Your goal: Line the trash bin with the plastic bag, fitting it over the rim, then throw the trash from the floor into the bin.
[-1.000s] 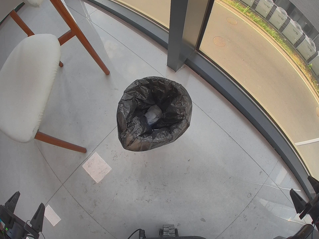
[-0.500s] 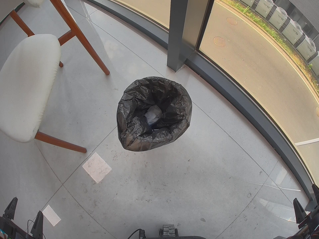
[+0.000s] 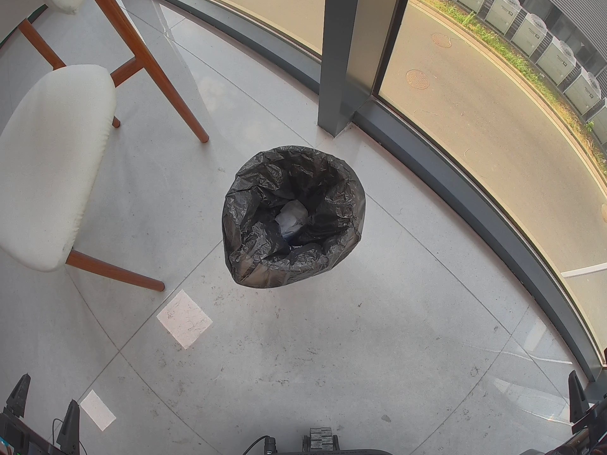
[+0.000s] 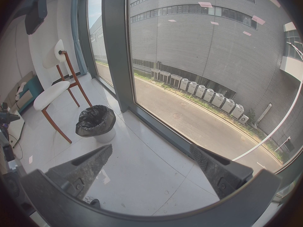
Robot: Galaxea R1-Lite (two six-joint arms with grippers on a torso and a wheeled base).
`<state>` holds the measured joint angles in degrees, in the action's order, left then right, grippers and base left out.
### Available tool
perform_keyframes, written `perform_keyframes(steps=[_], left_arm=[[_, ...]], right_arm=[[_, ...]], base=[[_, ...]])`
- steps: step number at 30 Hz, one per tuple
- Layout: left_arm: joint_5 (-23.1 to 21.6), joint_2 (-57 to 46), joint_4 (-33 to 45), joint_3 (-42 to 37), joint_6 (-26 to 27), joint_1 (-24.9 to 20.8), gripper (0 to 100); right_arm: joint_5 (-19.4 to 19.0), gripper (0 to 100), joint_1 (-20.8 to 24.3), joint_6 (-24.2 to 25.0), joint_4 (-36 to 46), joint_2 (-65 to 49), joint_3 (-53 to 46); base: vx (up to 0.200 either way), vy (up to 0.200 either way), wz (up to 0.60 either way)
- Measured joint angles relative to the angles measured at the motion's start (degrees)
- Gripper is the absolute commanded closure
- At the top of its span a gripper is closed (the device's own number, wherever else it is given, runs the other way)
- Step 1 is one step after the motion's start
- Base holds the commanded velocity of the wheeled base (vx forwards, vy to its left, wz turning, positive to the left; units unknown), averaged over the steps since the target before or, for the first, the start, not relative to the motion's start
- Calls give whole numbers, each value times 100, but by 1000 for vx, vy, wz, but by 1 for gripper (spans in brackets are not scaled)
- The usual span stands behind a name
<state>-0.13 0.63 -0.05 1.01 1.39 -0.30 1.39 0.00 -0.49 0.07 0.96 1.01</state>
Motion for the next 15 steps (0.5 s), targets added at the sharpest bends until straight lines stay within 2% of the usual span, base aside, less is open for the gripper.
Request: perform_keyframes(steps=[15], left_arm=[[-73, 0, -2, 0, -24, 6, 0]], right_arm=[[-27, 0, 0, -13, 13, -22, 0]], base=[[0, 0, 0]])
